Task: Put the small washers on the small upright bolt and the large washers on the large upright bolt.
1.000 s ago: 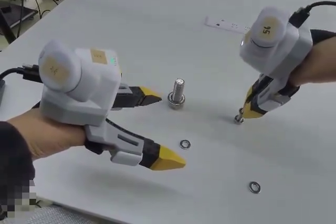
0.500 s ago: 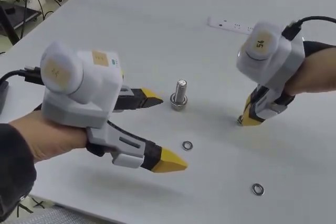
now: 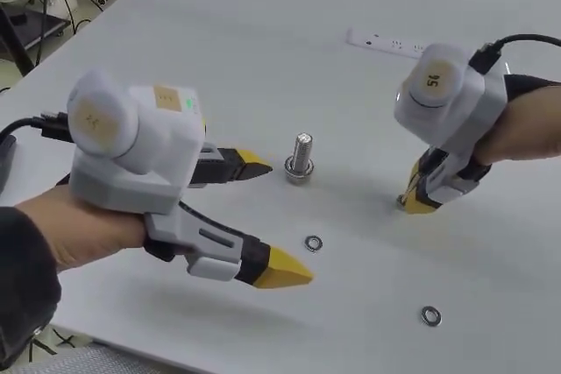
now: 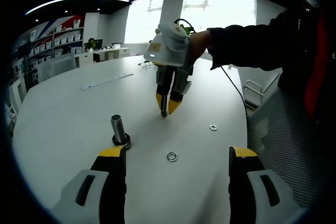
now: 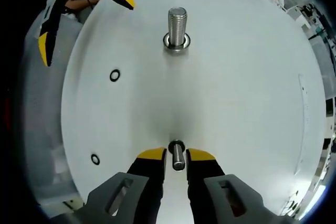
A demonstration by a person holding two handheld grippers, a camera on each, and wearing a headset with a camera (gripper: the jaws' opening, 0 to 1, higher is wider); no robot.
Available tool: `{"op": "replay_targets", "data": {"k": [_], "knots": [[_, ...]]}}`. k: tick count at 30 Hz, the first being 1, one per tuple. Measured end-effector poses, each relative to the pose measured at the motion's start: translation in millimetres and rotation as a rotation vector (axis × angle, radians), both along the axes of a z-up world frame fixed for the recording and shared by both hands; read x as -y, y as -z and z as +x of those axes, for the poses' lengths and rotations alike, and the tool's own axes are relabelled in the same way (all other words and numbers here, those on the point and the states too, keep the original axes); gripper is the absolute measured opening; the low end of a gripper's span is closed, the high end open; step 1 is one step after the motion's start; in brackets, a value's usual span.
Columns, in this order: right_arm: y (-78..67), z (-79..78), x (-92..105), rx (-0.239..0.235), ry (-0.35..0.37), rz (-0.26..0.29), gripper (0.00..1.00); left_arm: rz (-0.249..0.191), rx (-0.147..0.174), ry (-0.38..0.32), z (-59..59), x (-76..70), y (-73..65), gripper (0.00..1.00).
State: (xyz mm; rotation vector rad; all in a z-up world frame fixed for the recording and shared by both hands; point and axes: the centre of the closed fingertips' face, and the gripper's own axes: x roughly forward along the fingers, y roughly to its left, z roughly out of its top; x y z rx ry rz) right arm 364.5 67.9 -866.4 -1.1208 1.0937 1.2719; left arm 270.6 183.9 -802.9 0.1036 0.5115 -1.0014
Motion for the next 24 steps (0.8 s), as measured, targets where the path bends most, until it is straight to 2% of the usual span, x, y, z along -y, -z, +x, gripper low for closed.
{"op": "replay_targets", "data": {"k": [14,24], "knots": [[-1.4,2.2,8.1,-0.002,0.033,0.009,0.22,0.002,-0.001,0.003,0.3,0.5,0.7,0.8],[-2.0,-1.7,16.7,0.0,0.051,0.012,0.24,0.003,0.001,0.006,-0.8,1.1,0.5,0.8]]}}
